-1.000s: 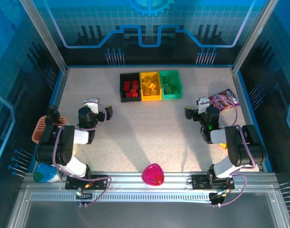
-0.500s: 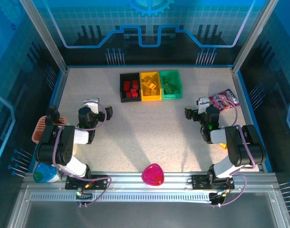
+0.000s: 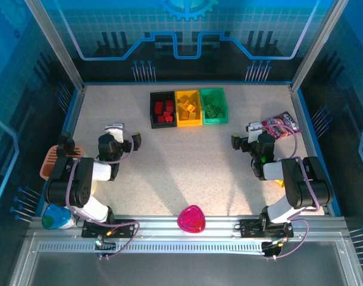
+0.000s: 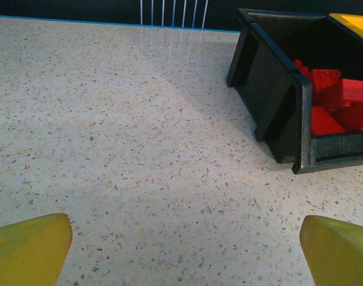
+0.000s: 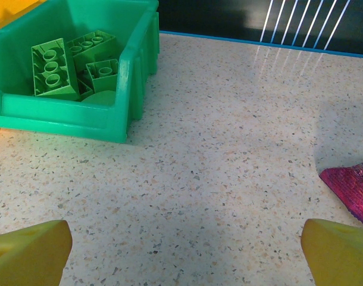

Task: Sort the legos into containers by color

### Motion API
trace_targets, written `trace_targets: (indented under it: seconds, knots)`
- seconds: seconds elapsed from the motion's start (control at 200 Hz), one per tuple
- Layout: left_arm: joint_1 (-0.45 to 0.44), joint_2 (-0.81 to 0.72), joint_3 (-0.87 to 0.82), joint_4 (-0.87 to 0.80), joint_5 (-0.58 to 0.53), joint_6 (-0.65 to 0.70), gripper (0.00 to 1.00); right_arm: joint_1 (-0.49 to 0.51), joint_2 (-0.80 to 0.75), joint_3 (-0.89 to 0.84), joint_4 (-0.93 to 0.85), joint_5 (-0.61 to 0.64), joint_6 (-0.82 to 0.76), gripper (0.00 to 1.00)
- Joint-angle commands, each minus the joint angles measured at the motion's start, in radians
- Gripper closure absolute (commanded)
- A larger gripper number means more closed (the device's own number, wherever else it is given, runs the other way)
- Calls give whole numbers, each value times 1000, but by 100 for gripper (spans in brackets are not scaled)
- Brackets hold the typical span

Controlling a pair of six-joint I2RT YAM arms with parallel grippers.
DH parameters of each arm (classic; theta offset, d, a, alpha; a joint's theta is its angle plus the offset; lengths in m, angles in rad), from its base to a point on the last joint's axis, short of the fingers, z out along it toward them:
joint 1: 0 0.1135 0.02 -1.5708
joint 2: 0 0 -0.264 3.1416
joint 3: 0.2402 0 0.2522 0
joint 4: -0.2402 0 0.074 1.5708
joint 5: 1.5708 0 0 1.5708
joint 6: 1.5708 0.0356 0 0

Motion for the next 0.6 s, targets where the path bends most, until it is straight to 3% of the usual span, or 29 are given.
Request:
trace_targets:
  seconds: [0.0,0.595]
  knots:
    - [-5,-17,16,-3,3,3,1,11,-8,16,3,7,-2,0]
    - [-3,-16,20,-13,1,0,1,16,-8,15,8,13,-6,0]
